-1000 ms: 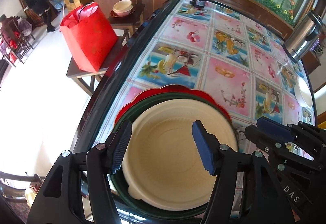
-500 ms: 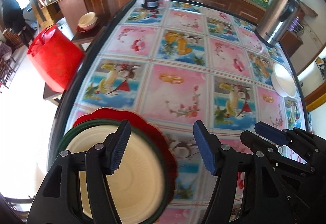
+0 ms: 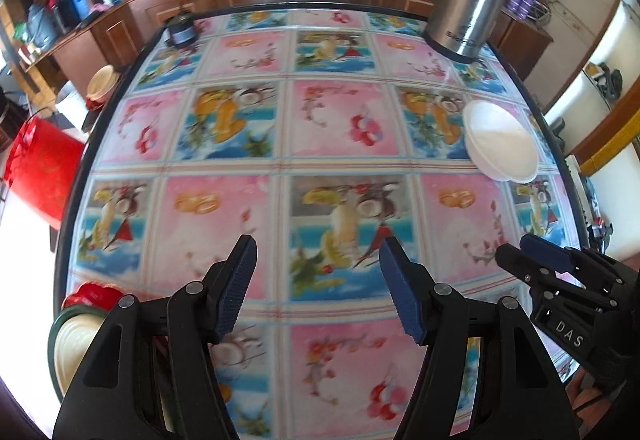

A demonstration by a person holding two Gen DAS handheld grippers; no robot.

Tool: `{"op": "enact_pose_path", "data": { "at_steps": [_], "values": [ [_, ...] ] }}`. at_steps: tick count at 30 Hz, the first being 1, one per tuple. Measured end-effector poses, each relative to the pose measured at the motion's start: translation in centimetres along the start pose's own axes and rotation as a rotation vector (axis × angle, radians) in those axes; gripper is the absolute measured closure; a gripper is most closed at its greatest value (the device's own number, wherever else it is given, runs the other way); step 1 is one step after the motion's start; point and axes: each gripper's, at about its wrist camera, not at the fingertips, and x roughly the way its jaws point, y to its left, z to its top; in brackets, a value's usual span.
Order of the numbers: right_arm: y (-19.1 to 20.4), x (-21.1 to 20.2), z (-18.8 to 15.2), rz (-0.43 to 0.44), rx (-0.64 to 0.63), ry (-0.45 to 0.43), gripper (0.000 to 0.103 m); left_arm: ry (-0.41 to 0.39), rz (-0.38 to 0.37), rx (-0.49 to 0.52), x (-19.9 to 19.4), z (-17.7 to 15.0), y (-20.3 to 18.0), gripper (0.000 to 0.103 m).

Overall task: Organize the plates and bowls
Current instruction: 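Move both grippers toward the small white bowl beside the kettle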

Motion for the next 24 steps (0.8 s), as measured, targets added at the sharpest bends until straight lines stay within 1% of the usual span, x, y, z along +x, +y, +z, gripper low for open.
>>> {"op": "enact_pose_path", "data": {
  "at_steps": [4, 9, 11, 12, 17, 19, 21, 24],
  "values": [
    [-4.6, -0.4, 0.8, -0.046, 0.064, -0.019, 0.066, 0.001, -0.015, 0.046, 1.4, 1.8, -3.3, 0.039],
    [-9.1, -0.4, 2.2, -0.090, 0.121, -0.038, 0.066, 0.003, -0.047, 0.082, 3.4, 4.4, -7.4, 0.039],
    [-10.7, -0.4, 2.7, -0.101, 0.142, -0.044, 0.061, 0.004, -0.059, 0.087, 4.2, 5.4, -8.5, 0.039],
    [-11.5, -0.3, 3.2, -0.101, 0.154, -0.049, 0.060, 0.004, -0.063, 0.087, 4.5, 5.8, -9.1, 0.039],
    [-13.9, 0.6, 5.1, -0.095, 0.173, -0.058, 0.060, 0.031, -0.077, 0.098, 7.6, 8.5, -12.2, 0.039],
    [-14.5, 1.3, 6.1, -0.098, 0.168, -0.054, 0.058, 0.052, -0.085, 0.095, 8.9, 9.2, -13.1, 0.039],
    [-15.1, 2.3, 6.9, -0.088, 0.170, -0.041, 0.058, 0.071, -0.079, 0.091, 10.2, 9.8, -13.8, 0.039],
    [-15.8, 3.5, 7.7, -0.075, 0.179, -0.025, 0.058, 0.104, -0.092, 0.077, 12.0, 10.3, -14.4, 0.039]
  ]
}}
